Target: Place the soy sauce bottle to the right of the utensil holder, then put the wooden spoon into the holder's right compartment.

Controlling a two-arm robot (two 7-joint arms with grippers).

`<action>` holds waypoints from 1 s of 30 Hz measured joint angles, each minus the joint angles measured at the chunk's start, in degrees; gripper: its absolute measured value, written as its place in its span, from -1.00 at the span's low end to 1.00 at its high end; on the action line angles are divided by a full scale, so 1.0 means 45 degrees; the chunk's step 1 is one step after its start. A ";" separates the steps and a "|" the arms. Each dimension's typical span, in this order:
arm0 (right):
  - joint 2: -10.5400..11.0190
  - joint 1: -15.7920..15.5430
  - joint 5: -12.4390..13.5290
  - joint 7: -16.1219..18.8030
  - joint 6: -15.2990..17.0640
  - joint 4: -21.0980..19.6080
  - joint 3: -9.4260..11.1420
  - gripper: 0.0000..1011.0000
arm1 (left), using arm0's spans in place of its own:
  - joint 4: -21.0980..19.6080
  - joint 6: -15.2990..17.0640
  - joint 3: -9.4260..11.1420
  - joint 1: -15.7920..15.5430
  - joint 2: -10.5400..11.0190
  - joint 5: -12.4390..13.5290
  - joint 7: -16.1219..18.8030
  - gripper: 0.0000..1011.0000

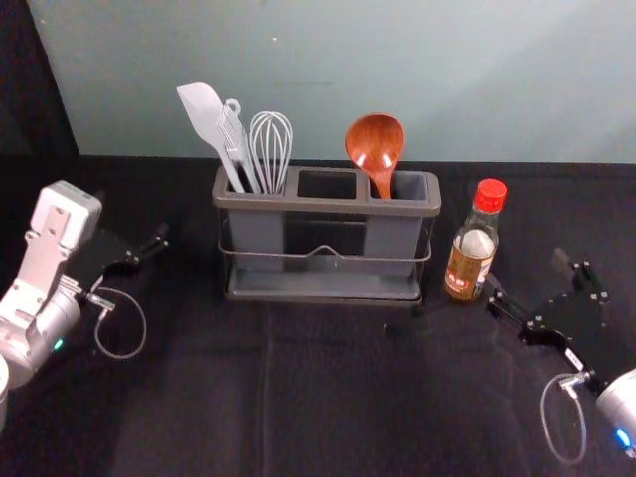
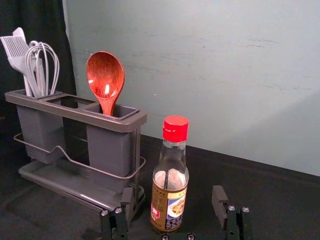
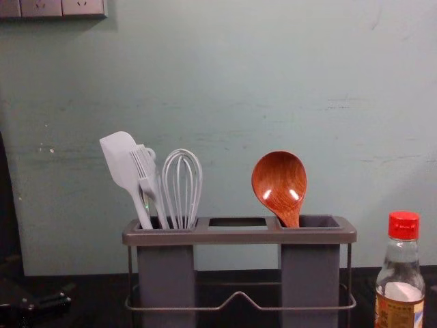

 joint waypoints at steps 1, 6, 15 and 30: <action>0.0000 -0.0001 -0.0001 -0.0001 -0.0002 -0.0001 0.0002 0.98 | 0.0000 0.0000 0.0000 0.0000 0.0000 0.0000 0.0000 0.99; 0.0000 -0.0006 -0.0005 -0.0002 -0.0009 -0.0009 0.0003 0.98 | 0.0000 0.0000 0.0000 0.0000 0.0000 0.0000 0.0000 0.99; -0.0001 -0.0009 -0.0005 -0.0003 -0.0022 -0.0010 0.0003 0.98 | 0.0000 0.0000 0.0000 -0.0001 0.0000 0.0000 0.0000 0.99; 0.0000 -0.0010 -0.0005 -0.0004 -0.0027 -0.0010 0.0004 0.98 | 0.0000 0.0000 0.0000 0.0000 0.0001 0.0000 0.0000 0.99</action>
